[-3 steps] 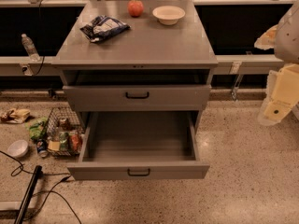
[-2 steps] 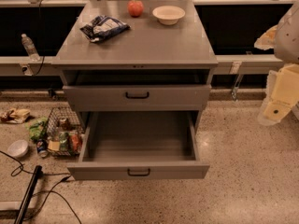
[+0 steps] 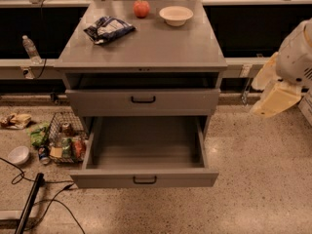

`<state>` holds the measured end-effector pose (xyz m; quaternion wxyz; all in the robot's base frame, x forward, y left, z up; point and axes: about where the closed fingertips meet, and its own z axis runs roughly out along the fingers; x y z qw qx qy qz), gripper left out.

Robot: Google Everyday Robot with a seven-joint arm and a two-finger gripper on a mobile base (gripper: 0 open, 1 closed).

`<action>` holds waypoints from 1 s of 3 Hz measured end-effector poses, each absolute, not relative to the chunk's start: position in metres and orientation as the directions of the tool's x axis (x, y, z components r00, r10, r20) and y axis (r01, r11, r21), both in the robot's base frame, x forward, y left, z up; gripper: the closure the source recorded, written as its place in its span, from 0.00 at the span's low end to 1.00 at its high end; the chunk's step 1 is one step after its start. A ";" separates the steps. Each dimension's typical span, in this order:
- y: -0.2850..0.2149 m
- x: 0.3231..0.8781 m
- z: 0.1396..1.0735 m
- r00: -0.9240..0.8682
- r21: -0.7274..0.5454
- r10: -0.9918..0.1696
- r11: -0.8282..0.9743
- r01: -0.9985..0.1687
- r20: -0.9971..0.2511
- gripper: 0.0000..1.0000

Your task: Close middle drawer

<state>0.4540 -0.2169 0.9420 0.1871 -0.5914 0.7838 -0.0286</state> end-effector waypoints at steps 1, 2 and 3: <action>-0.214 0.468 0.907 -0.228 -0.269 -0.924 0.314 -0.911 -0.307 0.73; -0.198 0.484 0.840 -0.199 -0.240 -0.911 0.297 -0.924 -0.361 0.97; -0.173 0.494 0.763 -0.179 -0.210 -0.890 0.287 -0.935 -0.420 1.00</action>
Offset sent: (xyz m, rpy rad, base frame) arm 0.0580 0.0428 -0.2002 0.1911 -0.0101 0.0737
